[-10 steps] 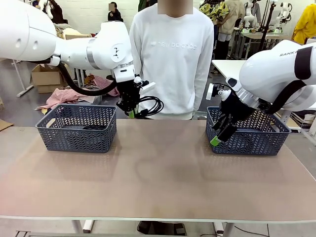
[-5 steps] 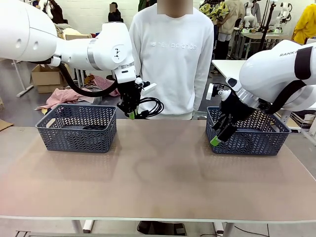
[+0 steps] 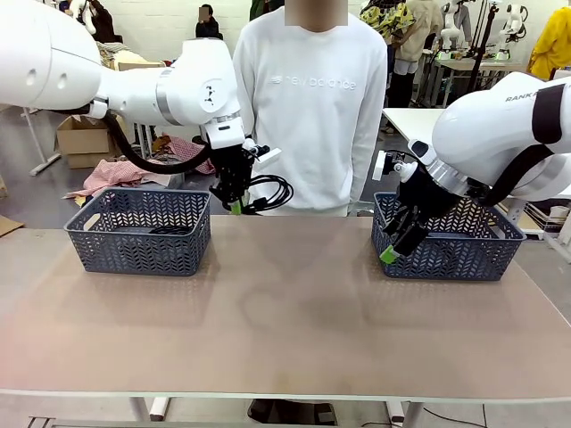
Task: Organize the cables according to human instructions.
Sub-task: Pick up a bundle of cables and place it in the basket indicated by the human.
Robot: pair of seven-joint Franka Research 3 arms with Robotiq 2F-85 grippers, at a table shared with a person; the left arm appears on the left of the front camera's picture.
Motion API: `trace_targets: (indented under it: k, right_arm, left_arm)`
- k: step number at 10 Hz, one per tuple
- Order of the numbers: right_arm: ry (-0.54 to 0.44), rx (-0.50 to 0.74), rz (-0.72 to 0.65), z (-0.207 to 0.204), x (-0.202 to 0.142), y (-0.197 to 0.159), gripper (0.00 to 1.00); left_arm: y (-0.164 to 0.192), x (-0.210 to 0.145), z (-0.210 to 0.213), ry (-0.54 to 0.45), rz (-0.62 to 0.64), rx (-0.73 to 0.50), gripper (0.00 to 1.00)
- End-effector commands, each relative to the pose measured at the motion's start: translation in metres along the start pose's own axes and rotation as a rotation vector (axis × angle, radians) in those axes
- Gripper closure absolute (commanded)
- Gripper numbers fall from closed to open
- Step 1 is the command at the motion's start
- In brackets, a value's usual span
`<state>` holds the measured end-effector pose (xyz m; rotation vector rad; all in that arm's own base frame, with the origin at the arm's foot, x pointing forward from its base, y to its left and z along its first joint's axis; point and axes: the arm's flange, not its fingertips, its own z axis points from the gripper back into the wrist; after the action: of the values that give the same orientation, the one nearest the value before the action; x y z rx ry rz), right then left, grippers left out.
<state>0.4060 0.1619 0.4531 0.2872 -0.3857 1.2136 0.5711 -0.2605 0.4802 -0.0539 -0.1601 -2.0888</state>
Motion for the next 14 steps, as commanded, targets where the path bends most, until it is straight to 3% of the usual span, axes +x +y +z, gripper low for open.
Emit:
trace_targets:
  k: [1, 4, 8, 14]
  right_arm:
    - [-0.003, -0.003, -0.003, 0.001, -0.001, 0.001, 0.0]
    - [-0.003, -0.003, -0.003, 0.001, -0.001, 0.001, 0.0]
    - [-0.003, -0.003, -0.003, 0.001, -0.001, 0.001, 0.0]
    - [-0.003, -0.003, -0.003, 0.001, -0.001, 0.001, 0.0]
  left_arm:
    - [-0.03, -0.011, 0.021, 0.034, 0.082, -0.018, 0.88]
    - [-0.071, -0.041, 0.031, 0.018, 0.202, -0.051, 0.88]
    - [-0.12, -0.096, 0.036, 0.053, 0.305, 0.017, 0.88]
    - [-0.112, -0.168, 0.018, 0.098, 0.333, 0.03, 0.88]
